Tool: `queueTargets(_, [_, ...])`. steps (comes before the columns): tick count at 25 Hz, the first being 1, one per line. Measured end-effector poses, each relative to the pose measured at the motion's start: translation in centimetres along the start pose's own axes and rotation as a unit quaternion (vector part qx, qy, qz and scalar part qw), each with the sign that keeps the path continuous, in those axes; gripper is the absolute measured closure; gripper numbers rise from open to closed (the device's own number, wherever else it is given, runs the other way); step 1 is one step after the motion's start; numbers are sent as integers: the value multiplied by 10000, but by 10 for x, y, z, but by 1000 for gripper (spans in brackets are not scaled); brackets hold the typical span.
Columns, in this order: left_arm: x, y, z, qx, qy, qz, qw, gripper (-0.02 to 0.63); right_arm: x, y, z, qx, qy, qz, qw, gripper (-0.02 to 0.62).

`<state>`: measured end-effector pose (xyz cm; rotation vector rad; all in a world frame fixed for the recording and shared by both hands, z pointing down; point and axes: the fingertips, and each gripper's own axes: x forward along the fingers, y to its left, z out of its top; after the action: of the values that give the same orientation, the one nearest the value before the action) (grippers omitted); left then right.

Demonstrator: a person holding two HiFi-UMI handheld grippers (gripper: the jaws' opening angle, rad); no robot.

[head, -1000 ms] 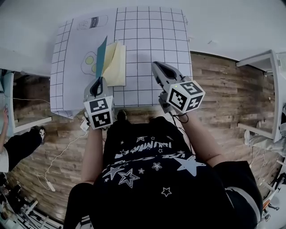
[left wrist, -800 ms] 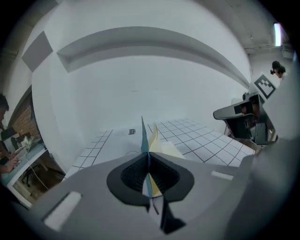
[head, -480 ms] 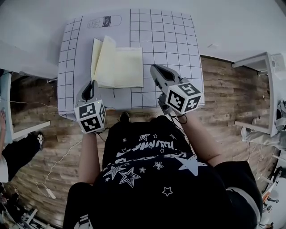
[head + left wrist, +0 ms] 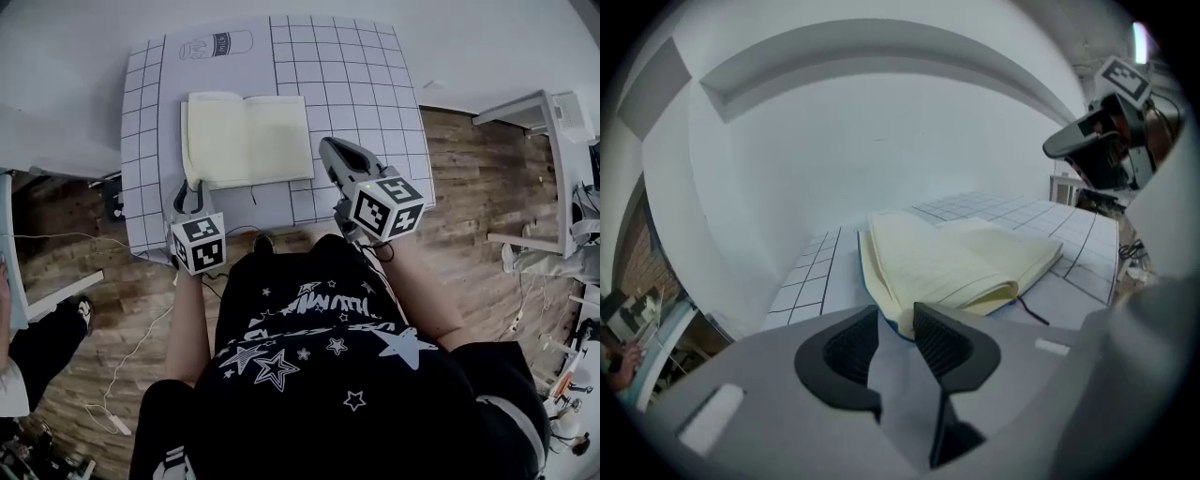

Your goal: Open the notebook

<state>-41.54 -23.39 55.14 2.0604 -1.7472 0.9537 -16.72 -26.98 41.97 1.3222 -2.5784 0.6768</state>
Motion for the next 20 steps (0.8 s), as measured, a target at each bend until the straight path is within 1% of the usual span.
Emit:
queueTargets(1, [3, 1, -3, 150, 87, 13, 9998, 463, -1, 2, -2, 15, 2, -41, 10000, 580])
queueTargets(3, [11, 1, -10, 384, 291, -48, 9988, 380, -2, 4, -7, 33, 17, -109, 9999, 579])
queueTargets(6, [17, 1, -16, 622, 402, -139, 9972, 362, -3, 5, -15, 60, 59, -202, 9998, 580])
queueTargets(10, [19, 0, -14, 1115, 436, -33, 9928, 360, 1, 7, -17, 115, 33, -267, 9996, 579])
queueTargets(12, [18, 0, -11, 1290, 445, 32, 9906, 360, 4, 12, -17, 120, 20, -248, 9996, 580])
queueTargets(14, [14, 3, -9, 1224, 394, 55, 9917, 362, 6, 17, -19, 122, 19, -226, 9997, 580])
queueTargets(17, [4, 9, -6, 880, 252, 9, 9958, 367, 5, 18, -20, 111, 1, -253, 9996, 580])
queueTargets(20, [-6, 17, -3, 677, 141, -14, 9976, 368, 3, 16, -21, 135, -21, -321, 9994, 580])
